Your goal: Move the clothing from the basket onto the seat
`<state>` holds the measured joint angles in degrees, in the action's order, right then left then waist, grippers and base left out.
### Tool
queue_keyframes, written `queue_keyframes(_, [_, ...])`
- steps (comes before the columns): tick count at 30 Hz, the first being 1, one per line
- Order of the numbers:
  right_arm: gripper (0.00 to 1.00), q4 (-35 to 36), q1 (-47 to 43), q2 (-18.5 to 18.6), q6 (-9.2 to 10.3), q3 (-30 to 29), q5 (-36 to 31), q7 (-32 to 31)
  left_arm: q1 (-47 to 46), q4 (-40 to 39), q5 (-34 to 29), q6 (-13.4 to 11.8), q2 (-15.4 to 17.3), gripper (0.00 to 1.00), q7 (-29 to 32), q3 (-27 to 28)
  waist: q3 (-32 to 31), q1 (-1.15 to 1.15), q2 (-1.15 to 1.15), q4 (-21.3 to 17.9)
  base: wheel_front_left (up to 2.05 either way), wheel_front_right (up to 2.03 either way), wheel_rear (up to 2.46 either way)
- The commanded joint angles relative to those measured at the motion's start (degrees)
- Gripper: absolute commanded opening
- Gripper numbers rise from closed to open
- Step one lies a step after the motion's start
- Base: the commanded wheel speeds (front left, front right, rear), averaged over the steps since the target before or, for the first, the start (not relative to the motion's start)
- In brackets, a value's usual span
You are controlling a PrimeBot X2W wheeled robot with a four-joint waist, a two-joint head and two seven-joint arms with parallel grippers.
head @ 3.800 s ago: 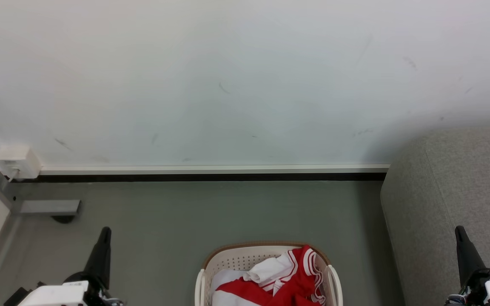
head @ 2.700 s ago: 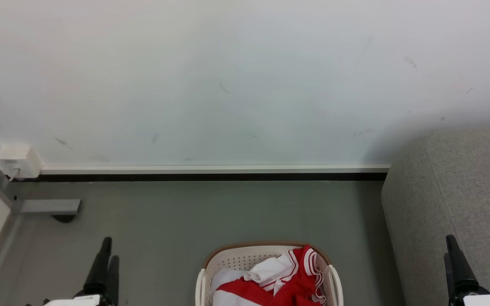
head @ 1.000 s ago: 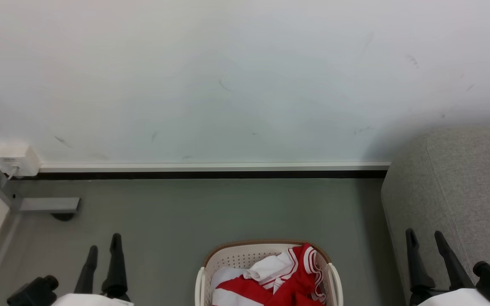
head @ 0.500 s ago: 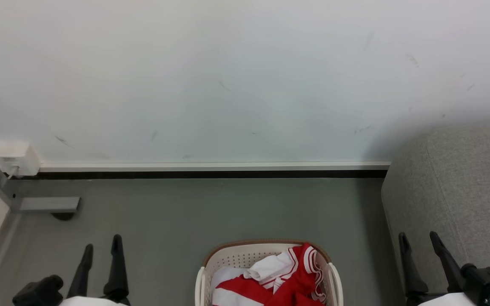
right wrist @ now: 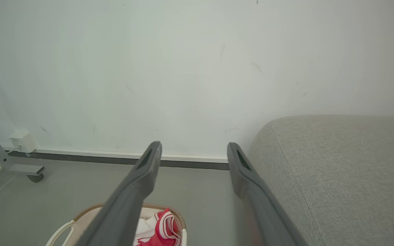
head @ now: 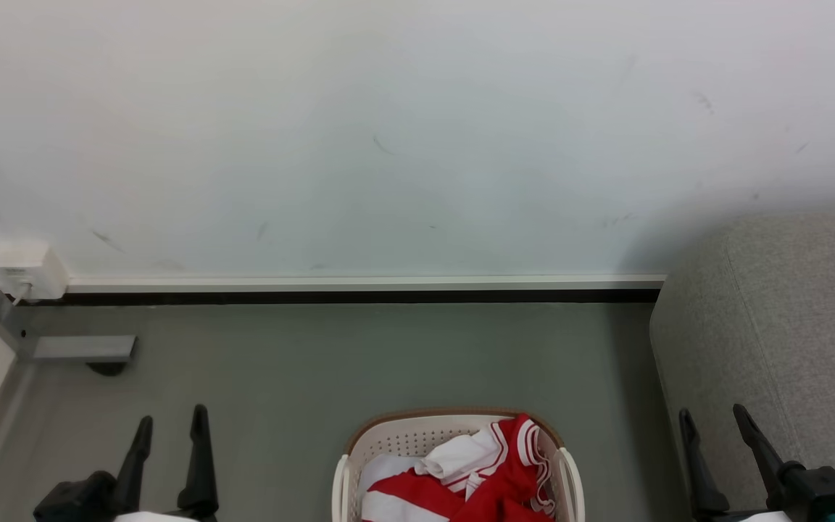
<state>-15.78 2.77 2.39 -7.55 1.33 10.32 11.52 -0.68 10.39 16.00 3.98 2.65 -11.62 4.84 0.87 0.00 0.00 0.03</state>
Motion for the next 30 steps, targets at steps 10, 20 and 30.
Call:
queue_keyframes(10, [1.0,-0.1,-0.7,0.6,0.1,-0.3,-3.9,1.7,0.7,0.2,-6.0,0.8,0.7,1.0,-1.6,0.2,0.0,0.0,0.0,-0.3,0.0,0.0,0.0])
queue_keyframes(20, [1.0,-0.7,-1.3,0.7,0.11,-0.5,-7.4,2.8,0.8,0.3,-10.2,1.2,0.6,1.0,-2.6,0.6,0.3,0.0,0.0,-0.2,0.0,0.0,0.0])
queue_keyframes(30, [1.0,-1.6,-1.6,0.7,0.12,-0.7,-10.0,3.8,1.1,1.5,-11.8,1.5,0.5,1.0,-3.6,1.6,0.6,0.0,0.0,-0.1,0.0,0.0,0.0])
